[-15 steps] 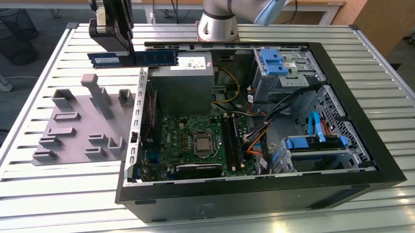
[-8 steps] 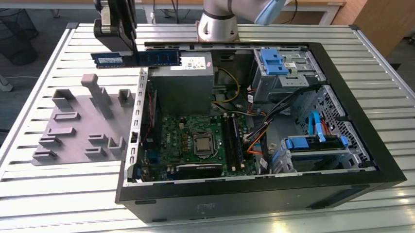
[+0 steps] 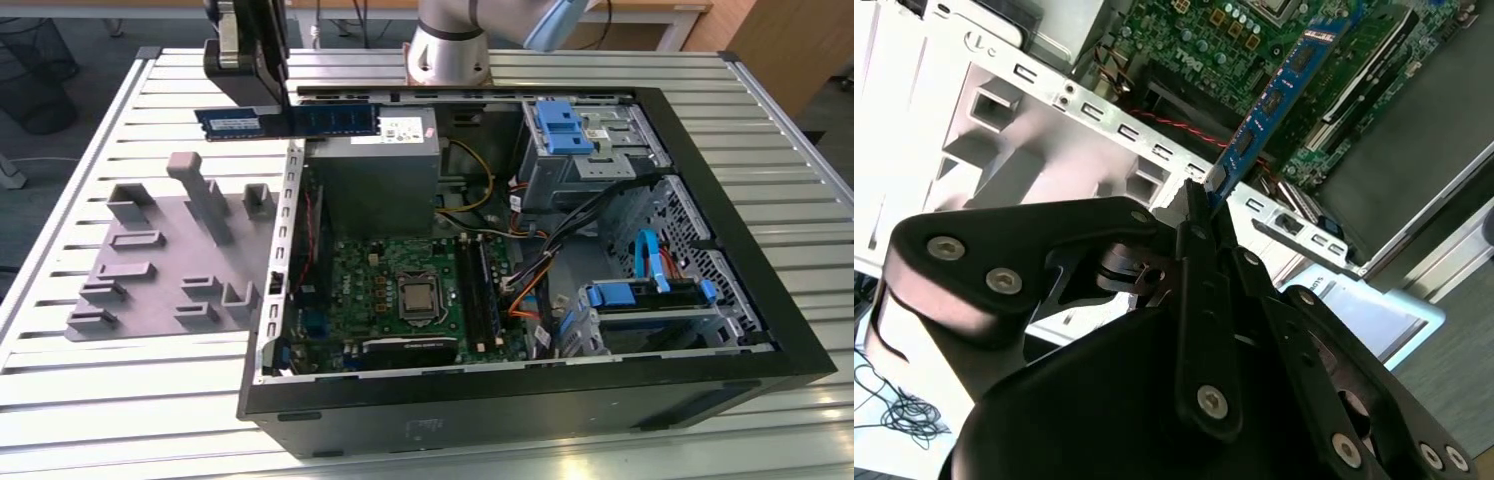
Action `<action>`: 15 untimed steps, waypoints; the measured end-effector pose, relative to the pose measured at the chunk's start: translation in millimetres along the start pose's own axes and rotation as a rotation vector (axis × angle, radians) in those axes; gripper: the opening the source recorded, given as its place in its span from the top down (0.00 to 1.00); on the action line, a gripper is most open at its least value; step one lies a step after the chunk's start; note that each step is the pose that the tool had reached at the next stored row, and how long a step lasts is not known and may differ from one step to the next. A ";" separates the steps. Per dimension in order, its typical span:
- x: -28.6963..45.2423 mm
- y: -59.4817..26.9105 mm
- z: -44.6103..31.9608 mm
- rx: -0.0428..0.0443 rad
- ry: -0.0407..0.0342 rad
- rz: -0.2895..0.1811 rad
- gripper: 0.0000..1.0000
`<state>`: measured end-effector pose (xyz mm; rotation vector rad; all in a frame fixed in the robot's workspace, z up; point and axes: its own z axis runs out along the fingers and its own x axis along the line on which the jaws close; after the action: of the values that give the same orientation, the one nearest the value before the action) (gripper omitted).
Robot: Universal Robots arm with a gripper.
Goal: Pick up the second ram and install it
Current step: 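Pick up the second ram and move it above second insertion slot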
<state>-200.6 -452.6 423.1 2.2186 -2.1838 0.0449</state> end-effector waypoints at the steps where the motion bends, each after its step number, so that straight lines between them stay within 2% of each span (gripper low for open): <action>1: 0.0 -0.7 0.0 0.0000 0.0000 0.000 0.86; 15: 0.2 -10.2 0.0 0.0000 0.0001 0.000 0.86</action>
<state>-190.4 -452.6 423.1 2.2185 -2.1838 0.0450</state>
